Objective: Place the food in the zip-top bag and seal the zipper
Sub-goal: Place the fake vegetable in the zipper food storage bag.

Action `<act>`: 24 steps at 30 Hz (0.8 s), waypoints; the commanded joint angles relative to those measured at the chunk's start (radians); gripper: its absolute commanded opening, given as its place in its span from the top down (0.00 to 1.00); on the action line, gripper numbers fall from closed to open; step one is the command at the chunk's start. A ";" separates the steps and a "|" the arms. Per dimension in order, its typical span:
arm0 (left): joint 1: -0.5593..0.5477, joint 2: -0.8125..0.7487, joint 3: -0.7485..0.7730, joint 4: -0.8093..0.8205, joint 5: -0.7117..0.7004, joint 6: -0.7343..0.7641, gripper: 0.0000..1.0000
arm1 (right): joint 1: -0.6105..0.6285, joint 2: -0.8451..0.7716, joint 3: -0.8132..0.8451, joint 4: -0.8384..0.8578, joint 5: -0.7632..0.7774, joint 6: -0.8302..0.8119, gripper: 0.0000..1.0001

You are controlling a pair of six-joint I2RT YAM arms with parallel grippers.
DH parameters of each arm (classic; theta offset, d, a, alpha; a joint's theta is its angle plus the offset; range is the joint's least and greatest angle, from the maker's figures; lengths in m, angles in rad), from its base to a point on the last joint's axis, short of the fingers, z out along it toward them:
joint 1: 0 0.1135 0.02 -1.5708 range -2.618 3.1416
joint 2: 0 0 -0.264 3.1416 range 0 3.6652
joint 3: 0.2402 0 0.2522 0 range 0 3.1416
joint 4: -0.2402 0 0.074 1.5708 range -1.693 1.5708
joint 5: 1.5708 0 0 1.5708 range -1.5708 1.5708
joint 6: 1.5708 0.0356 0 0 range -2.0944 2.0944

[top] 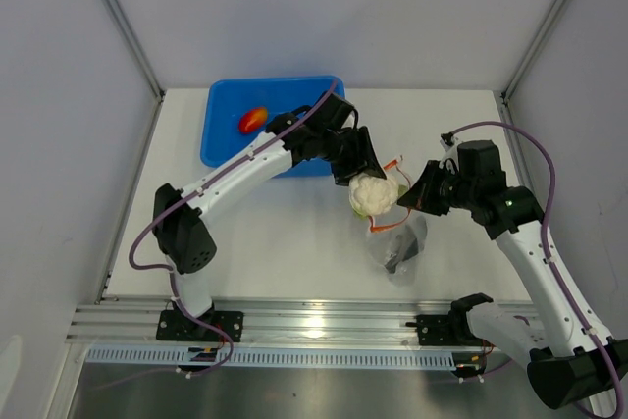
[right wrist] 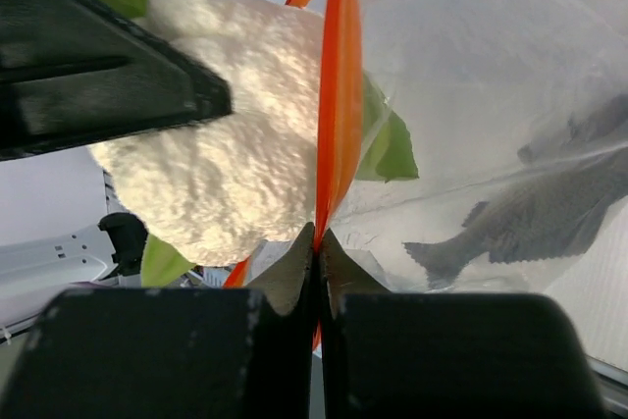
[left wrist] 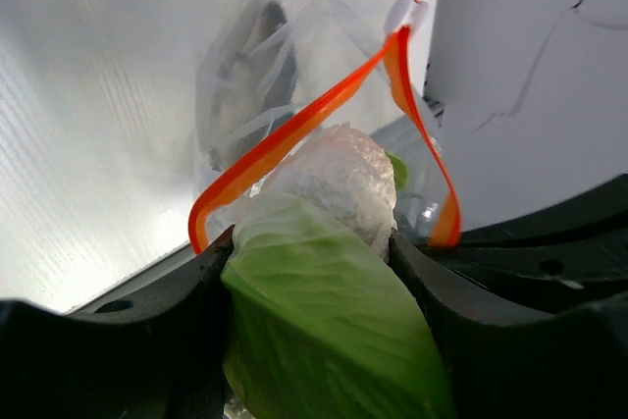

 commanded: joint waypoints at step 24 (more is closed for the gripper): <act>-0.043 -0.191 -0.037 0.255 0.060 -0.057 1.00 | 0.004 0.021 0.029 0.037 0.007 0.067 1.00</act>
